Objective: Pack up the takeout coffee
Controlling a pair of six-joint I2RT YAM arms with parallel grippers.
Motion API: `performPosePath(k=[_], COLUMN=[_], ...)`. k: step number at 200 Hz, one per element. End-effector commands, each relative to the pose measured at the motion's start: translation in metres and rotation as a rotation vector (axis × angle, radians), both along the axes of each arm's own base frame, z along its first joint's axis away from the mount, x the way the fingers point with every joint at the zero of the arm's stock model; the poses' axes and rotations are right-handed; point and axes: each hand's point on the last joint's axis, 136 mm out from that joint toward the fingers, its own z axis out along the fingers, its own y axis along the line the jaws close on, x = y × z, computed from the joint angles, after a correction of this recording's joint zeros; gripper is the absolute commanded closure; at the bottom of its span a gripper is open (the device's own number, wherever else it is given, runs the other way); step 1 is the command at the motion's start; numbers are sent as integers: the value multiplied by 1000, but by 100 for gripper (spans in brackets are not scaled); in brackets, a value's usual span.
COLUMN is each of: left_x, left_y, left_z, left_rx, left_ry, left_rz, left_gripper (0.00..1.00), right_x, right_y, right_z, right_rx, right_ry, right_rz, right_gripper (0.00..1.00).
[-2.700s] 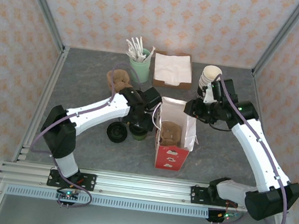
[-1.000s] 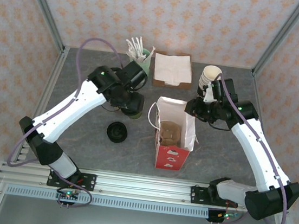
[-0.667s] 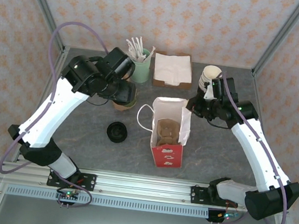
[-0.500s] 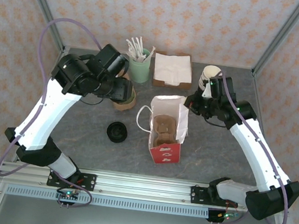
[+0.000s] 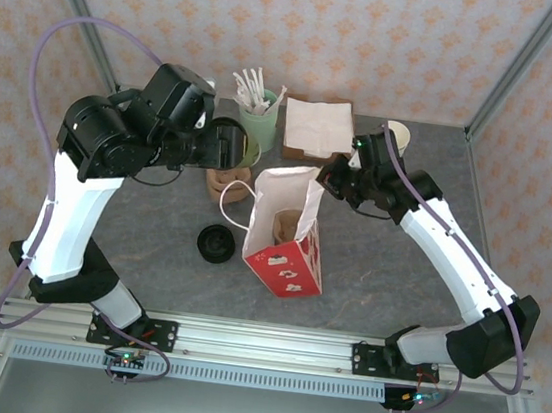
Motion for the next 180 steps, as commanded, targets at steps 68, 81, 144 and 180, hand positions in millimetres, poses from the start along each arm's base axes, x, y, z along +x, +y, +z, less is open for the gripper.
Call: performPosePath(k=[68, 81, 144, 180], left_x=[-9, -8, 0, 6], left_y=[-47, -54, -69, -77], left_z=[3, -5, -54, -66], left_rx=[-46, -28, 68, 98], left_ry=[-14, 4, 60, 74], left_rz=[-153, -176, -247, -278], left_gripper=[37, 37, 36, 36], right_x=[1, -3, -28, -39], right_y=[7, 9, 15, 15], right_z=[19, 17, 5, 2], right_rx=[107, 107, 49, 8], right_ry=[-45, -38, -9, -3], right_rz=[-41, -22, 154, 236], right_gripper=[100, 100, 85, 54])
